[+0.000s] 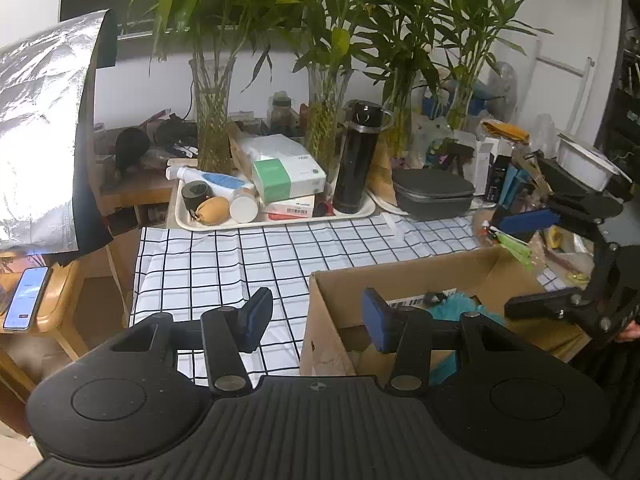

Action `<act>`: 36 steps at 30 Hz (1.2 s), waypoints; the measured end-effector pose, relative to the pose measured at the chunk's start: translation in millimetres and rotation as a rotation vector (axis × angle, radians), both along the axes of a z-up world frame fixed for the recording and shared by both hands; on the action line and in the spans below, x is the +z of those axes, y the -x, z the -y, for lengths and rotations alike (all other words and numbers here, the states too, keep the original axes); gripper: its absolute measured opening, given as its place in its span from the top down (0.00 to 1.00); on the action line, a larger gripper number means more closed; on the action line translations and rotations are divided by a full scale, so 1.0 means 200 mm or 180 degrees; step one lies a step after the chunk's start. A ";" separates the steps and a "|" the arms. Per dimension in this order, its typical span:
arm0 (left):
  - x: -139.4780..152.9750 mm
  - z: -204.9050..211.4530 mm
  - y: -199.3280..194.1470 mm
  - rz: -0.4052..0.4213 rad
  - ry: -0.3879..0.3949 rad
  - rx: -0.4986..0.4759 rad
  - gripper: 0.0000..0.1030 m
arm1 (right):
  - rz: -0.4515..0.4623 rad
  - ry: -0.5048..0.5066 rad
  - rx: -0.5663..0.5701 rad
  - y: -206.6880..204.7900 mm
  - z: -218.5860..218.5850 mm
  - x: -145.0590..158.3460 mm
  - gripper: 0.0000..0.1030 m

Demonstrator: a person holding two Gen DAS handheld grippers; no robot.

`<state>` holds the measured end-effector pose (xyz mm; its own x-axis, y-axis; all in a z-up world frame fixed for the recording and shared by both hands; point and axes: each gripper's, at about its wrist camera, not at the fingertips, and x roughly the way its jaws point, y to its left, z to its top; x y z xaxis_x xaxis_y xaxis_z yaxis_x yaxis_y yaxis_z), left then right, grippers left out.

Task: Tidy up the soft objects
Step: 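Lower the cable and pouch into the box and open both grippers, then move both tools away from the box back over the cloth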

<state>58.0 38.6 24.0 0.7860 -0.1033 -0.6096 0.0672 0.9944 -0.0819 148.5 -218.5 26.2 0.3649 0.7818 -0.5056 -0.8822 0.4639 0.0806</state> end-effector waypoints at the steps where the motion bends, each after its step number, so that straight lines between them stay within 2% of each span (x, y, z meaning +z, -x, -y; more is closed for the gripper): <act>1: 0.00 0.00 0.00 -0.0010 0.0001 0.0001 0.53 | -0.0006 0.0003 -0.0055 -0.01 0.02 0.00 0.00; 11: -0.03 0.02 -0.03 -0.0110 -0.0010 -0.0008 0.53 | -0.0212 0.0302 -0.0609 -0.12 0.11 -0.08 0.00; 25: -0.08 0.15 -0.11 -0.0243 -0.0271 -0.0157 0.52 | -0.0373 0.0486 -0.0883 -0.16 0.21 -0.16 0.00; 26: -0.08 0.15 -0.11 -0.0262 -0.0298 -0.0152 0.51 | -0.0388 0.0496 -0.0904 -0.16 0.22 -0.16 0.00; 28: -0.09 0.16 -0.12 -0.0289 -0.0353 -0.0141 0.30 | -0.0427 0.0532 -0.0958 -0.18 0.22 -0.17 0.00; 29: -0.09 0.17 -0.12 -0.0276 -0.0381 -0.0121 0.27 | -0.0445 0.0557 -0.0988 -0.18 0.23 -0.18 0.00; 32: -0.09 0.18 -0.13 -0.0274 -0.0429 -0.0107 0.26 | -0.0541 0.0638 -0.1093 -0.21 0.24 -0.21 0.00; 36: -0.11 0.18 -0.16 -0.0430 -0.0390 -0.0144 0.26 | -0.0719 0.0723 -0.1232 -0.25 0.26 -0.24 0.00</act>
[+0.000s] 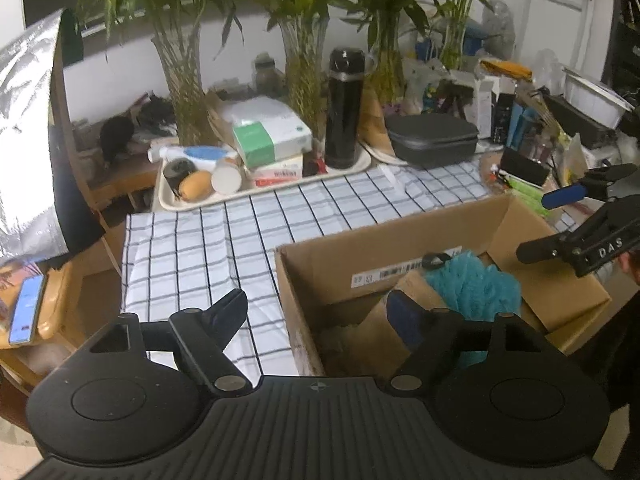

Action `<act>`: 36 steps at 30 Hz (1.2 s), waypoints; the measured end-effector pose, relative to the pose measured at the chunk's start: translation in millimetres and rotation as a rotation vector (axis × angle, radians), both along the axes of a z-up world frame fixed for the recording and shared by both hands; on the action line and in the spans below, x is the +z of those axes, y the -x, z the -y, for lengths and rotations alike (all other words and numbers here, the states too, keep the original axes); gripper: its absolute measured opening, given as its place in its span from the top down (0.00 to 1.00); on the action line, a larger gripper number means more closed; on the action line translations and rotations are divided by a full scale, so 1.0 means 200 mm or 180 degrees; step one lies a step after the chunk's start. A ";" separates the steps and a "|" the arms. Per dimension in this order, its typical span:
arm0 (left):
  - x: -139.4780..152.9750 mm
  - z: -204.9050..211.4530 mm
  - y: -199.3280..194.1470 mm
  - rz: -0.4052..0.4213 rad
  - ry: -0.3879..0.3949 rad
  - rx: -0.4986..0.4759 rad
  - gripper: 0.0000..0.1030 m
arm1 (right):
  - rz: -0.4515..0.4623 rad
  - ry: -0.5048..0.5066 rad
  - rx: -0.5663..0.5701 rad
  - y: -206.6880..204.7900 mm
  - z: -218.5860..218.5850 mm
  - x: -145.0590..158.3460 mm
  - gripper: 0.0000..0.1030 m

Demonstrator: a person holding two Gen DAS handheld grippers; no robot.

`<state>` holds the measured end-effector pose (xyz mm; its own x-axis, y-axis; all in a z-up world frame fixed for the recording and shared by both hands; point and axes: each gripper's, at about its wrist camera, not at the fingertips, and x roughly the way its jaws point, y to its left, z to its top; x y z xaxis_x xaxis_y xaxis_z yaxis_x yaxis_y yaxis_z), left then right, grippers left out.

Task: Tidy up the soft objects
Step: 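Move both tools away from the box back over the cloth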

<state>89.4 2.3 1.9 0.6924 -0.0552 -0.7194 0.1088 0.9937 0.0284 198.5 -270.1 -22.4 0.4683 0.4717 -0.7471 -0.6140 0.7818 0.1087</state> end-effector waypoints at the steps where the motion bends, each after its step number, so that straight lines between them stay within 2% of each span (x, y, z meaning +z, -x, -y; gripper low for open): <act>1: 0.00 0.00 0.00 -0.0031 0.0030 0.0000 0.26 | -0.0041 0.0012 -0.0033 -0.01 0.00 -0.01 0.00; 9: -0.06 0.00 -0.04 -0.0286 0.0166 0.0005 0.26 | -0.0417 -0.0113 -0.0322 -0.08 0.07 -0.05 0.00; 16: -0.07 -0.04 -0.07 -0.0433 0.0411 0.0049 0.26 | -0.0550 -0.0180 -0.0409 -0.11 0.08 -0.06 0.00; 22: -0.06 -0.08 -0.09 -0.0405 0.0596 0.0014 0.26 | -0.0699 -0.0300 -0.0451 -0.14 0.10 -0.08 0.00; 29: -0.02 -0.11 -0.15 -0.0317 0.0707 -0.0025 0.26 | -0.0912 -0.0652 -0.0646 -0.21 0.16 -0.10 0.00; 36: 0.00 -0.15 -0.22 -0.0231 0.0809 -0.0091 0.26 | -0.0822 -0.0836 -0.0794 -0.28 0.22 -0.07 0.00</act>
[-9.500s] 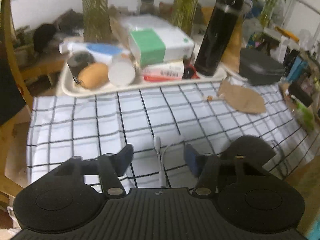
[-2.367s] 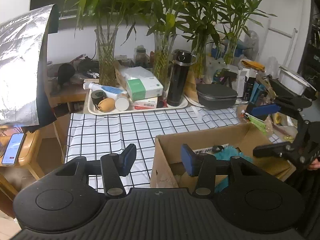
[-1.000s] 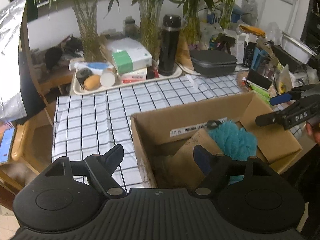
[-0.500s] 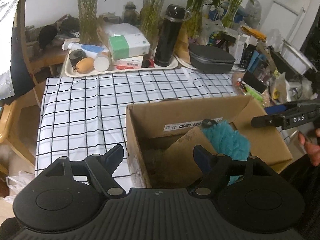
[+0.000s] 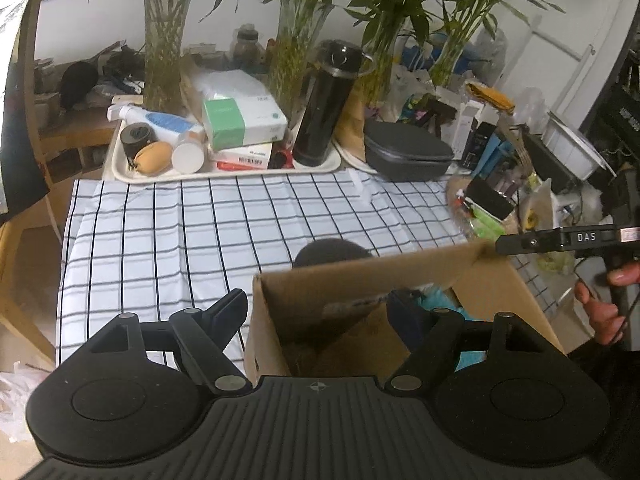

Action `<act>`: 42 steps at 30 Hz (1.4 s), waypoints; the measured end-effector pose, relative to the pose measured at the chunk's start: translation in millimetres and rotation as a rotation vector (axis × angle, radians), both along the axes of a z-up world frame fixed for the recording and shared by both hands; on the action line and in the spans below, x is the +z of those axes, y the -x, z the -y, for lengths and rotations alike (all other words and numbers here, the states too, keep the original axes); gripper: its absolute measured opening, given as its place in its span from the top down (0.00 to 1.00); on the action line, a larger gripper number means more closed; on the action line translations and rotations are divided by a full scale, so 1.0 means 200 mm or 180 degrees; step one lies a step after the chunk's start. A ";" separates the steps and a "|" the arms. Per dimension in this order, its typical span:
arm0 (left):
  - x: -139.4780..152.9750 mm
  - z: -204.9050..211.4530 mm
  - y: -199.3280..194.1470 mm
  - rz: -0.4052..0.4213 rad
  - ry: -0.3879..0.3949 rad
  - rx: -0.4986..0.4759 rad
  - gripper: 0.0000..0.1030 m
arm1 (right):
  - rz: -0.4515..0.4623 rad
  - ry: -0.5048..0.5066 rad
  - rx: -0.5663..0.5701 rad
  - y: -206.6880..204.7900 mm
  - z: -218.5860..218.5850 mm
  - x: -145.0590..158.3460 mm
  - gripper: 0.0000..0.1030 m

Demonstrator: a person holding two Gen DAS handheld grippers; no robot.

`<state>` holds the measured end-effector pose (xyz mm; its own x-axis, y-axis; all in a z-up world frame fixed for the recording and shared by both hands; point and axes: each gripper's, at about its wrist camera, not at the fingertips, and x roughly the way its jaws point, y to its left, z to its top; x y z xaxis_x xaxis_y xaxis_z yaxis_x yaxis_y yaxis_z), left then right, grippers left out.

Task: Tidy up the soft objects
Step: 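Move both tools away from the box back over the cloth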

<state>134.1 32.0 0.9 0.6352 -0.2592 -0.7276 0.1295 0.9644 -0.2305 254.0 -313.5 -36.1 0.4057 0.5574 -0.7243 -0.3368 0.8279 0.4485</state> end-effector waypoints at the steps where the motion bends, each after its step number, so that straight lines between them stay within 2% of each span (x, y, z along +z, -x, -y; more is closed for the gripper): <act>1: 0.00 0.00 -0.01 0.0016 0.0006 -0.0005 0.26 | 0.0010 -0.0011 -0.0030 -0.01 0.01 0.00 0.00; 9: 0.01 -0.05 -0.12 0.0138 0.0056 -0.0061 0.26 | 0.0096 0.0015 -0.0222 -0.09 0.07 0.00 0.00; 19: -0.05 -0.11 -0.29 0.0198 0.0161 -0.0028 0.26 | 0.0171 0.0340 -0.0088 -0.17 0.03 -0.07 0.00; 22: -0.08 -0.12 -0.35 0.0190 0.0159 -0.0032 0.26 | 0.0187 0.0465 -0.0026 -0.19 0.00 -0.09 0.00; 27: -0.14 -0.12 -0.42 0.0176 0.0108 -0.0069 0.26 | 0.0159 0.0501 0.0046 -0.24 -0.04 -0.12 0.00; 36: -0.26 -0.19 -0.52 0.0052 0.0247 0.0005 0.26 | 0.0244 0.0709 -0.0200 -0.38 -0.04 -0.17 0.00; 42: -0.31 -0.21 -0.55 -0.0021 0.0144 0.0094 0.26 | 0.0422 0.0927 -0.0307 -0.49 -0.08 -0.23 0.00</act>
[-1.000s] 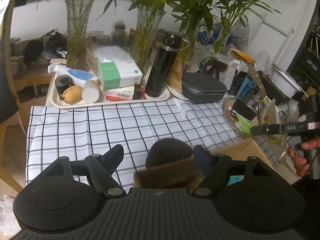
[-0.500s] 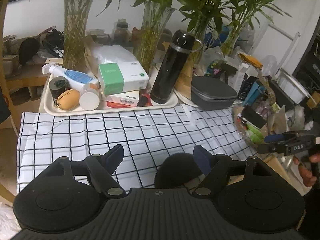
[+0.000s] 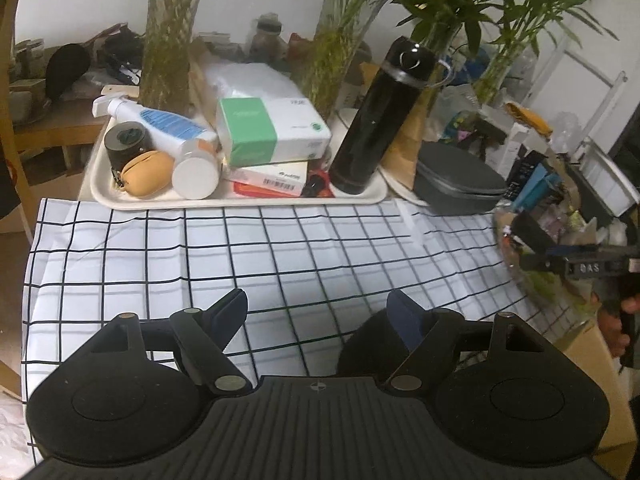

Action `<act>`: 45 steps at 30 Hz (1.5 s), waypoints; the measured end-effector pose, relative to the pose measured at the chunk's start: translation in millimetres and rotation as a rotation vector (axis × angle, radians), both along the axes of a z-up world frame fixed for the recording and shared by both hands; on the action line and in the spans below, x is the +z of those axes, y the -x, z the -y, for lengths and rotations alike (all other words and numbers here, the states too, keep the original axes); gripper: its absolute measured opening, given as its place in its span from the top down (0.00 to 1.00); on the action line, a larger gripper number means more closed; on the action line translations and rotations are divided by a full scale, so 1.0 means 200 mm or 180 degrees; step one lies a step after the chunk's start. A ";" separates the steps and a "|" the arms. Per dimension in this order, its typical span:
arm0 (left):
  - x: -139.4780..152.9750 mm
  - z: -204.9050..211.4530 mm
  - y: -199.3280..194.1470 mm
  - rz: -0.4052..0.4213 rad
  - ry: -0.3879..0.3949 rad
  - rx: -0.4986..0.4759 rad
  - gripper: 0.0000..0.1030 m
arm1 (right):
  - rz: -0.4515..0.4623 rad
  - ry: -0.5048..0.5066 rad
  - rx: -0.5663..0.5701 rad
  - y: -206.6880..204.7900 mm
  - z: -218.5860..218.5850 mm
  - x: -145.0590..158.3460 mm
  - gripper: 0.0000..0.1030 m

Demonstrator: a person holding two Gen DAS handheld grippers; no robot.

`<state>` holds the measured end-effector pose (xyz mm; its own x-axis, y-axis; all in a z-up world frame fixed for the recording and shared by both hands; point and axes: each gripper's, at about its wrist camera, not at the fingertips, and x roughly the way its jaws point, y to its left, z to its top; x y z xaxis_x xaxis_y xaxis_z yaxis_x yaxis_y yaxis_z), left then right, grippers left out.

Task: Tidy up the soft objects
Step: 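Move both tools away from the box back over the cloth, then close the right gripper on the white plastic strip by the bottle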

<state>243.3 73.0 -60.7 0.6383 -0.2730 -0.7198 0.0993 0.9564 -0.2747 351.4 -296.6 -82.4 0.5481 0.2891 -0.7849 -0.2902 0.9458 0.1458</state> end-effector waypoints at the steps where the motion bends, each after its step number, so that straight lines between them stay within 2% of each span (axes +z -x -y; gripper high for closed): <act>1: -0.01 0.00 0.00 -0.0014 -0.0030 0.0000 0.26 | 0.0033 0.0044 -0.0013 -0.02 -0.01 -0.01 0.00; 5: -0.02 -0.01 -0.01 -0.0032 -0.0094 0.0019 0.26 | 0.0225 0.0135 0.0132 -0.08 -0.06 -0.07 0.00; 9: -0.03 -0.02 -0.01 -0.0050 -0.0129 0.0032 0.26 | 0.0232 0.0282 0.0376 -0.13 -0.13 -0.12 0.00; 16: -0.04 -0.04 -0.01 -0.0085 -0.0142 0.0040 0.26 | 0.0107 -0.0044 0.0624 -0.22 -0.18 -0.19 0.00; 21: -0.05 -0.01 -0.01 -0.0124 -0.0171 -0.0022 0.26 | 0.0209 -0.0010 0.0679 -0.29 -0.26 -0.25 0.01; 23: -0.05 0.00 -0.01 -0.0118 -0.0191 -0.0061 0.26 | 0.0218 0.0040 0.0682 -0.33 -0.29 -0.29 0.08; 24: -0.06 0.00 -0.01 -0.0117 -0.0194 -0.0075 0.26 | 0.0236 0.0051 0.0678 -0.34 -0.30 -0.31 0.14; 26: -0.06 0.01 -0.01 -0.0126 -0.0187 -0.0095 0.26 | 0.0211 0.0061 0.0663 -0.39 -0.32 -0.36 0.19; 28: -0.06 0.01 -0.01 -0.0137 -0.0172 -0.0105 0.26 | 0.0221 0.0042 0.0686 -0.41 -0.33 -0.39 0.30; 32: -0.06 0.00 -0.02 -0.0153 -0.0151 -0.0102 0.26 | 0.0219 0.0114 0.0746 -0.45 -0.37 -0.45 0.43; 36: -0.06 0.00 -0.02 -0.0149 -0.0140 -0.0109 0.26 | 0.0208 0.0149 0.0746 -0.49 -0.40 -0.50 0.65; 45: -0.07 0.00 -0.02 -0.0186 -0.0185 -0.0118 0.26 | 0.0208 0.0209 0.0726 -0.53 -0.45 -0.54 0.78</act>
<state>246.9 73.9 -75.5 0.5849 -0.2525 -0.7708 0.1205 0.9668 -0.2253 457.8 -206.8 -191.4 0.5248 0.3606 -0.7711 -0.5041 0.8616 0.0599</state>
